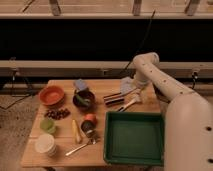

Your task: Place brush in paper cup

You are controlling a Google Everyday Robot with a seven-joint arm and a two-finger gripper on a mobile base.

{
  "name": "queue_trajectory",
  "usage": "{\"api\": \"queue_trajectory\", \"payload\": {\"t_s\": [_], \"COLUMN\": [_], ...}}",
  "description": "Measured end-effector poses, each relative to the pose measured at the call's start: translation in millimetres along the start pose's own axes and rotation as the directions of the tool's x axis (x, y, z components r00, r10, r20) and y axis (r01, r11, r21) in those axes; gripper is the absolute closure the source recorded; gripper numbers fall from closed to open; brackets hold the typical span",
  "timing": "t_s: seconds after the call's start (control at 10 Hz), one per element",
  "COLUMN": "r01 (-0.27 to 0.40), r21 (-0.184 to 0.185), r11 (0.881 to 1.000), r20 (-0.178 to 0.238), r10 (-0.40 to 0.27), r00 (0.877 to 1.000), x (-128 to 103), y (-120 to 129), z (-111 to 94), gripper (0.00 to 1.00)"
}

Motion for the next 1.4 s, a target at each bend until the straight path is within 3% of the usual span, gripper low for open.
{"api": "queue_trajectory", "payload": {"t_s": [0.3,0.5,1.1,1.3,1.4], "r01": [-0.011,-0.014,-0.052,-0.071,-0.077], "r21": [-0.02,-0.027,-0.023,-0.003,0.009], "r11": [1.0,1.0,0.998,0.997,0.997], "r20": [0.01,0.019,0.046,0.04,0.038], "r10": [0.011,0.014,0.053,0.071,0.076], "r00": [1.0,1.0,0.998,0.997,0.996], "x": [7,7,11,18,20], "y": [1,1,7,7,6], "z": [22,32,32,16,7], "gripper": [0.2,0.27,0.89,1.0,1.0]}}
